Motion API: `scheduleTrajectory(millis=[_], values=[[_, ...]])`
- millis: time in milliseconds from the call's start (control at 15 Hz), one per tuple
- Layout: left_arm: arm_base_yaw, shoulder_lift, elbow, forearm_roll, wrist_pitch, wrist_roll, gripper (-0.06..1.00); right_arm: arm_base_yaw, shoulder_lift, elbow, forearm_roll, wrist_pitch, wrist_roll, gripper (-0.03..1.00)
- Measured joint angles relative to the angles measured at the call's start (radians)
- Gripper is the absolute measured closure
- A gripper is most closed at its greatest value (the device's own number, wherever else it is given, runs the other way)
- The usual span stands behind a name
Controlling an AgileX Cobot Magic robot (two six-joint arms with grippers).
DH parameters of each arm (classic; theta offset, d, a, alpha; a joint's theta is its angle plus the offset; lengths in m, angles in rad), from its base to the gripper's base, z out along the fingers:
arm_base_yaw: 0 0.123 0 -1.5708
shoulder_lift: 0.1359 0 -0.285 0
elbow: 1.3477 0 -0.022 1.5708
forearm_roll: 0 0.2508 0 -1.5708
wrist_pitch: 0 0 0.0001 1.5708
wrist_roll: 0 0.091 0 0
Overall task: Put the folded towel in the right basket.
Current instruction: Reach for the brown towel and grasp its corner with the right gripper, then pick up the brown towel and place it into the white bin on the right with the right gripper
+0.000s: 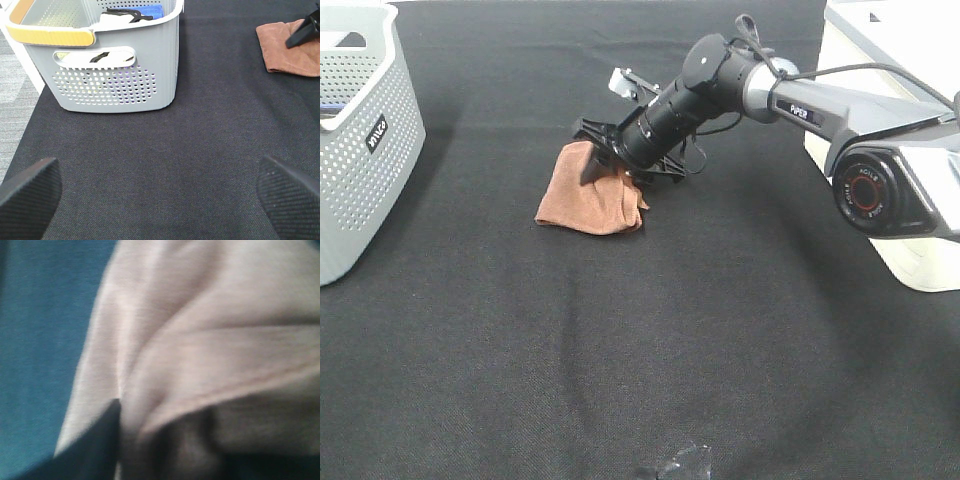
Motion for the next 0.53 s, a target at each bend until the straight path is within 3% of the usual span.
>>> scheduleTrajectory(millis=[67,333,533], values=[[0.0,0.0,0.0,0.0,0.0,0.0,-0.05,0.0,0.0,0.003,-0.004,-0.001,0.002,0.75],[0.0,0.0,0.0,0.0,0.0,0.0,-0.05,0.0,0.013,-0.045,-0.019,0.023,-0.012,0.75],[0.0,0.0,0.0,0.0,0.0,0.0,-0.05,0.003,0.039,-0.209,-0.038,0.165,-0.013,0.75]])
